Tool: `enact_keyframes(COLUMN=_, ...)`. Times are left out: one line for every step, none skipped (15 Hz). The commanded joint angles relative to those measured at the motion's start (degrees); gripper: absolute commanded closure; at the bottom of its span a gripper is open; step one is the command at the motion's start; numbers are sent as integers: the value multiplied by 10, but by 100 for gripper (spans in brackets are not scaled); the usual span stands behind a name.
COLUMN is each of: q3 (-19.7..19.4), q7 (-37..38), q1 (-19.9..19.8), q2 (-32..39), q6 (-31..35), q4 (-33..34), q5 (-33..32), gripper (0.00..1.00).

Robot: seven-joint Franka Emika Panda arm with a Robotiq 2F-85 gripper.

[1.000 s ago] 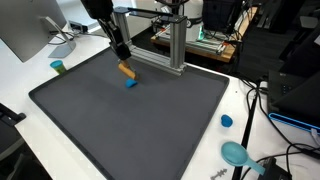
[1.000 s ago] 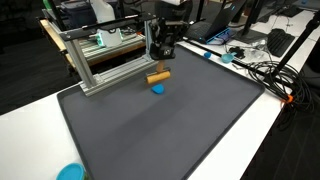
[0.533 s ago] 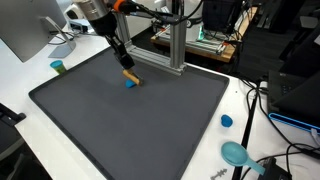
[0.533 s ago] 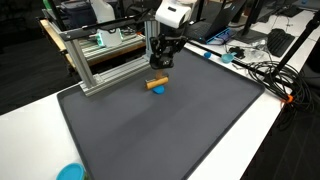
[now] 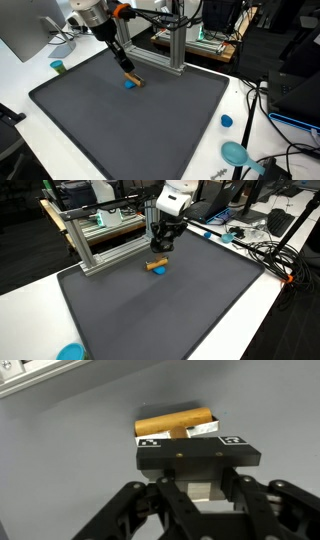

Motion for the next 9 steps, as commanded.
enact_keyframes(q3=5, q7=-5, q1=-12, q2=5, q6=28, q4=21, q5=26, gripper=78)
enact_keyframes(q3=5, q7=-6, q1=-13, q2=5, q6=29, q4=26, q5=28, gripper=78)
enact_keyframes(q3=5, q7=-6, q1=-14, q2=8, q6=26, q4=31, q5=30, gripper=78)
enact_keyframes(q3=6, q7=-7, q1=-14, q2=10, q6=26, q4=35, q5=32, gripper=78)
enact_keyframes(q3=6, q7=-7, q1=-15, q2=13, q6=25, q4=38, q5=34, gripper=78)
enact_keyframes(q3=6, q7=-8, q1=-15, q2=16, q6=26, q4=41, q5=35, gripper=78)
enact_keyframes(q3=6, q7=-8, q1=-15, q2=21, q6=22, q4=44, q5=34, gripper=78)
enact_keyframes(q3=6, q7=-7, q1=-14, q2=25, q6=20, q4=45, q5=33, gripper=78)
enact_keyframes(q3=7, q7=-7, q1=-14, q2=30, q6=17, q4=46, q5=34, gripper=78)
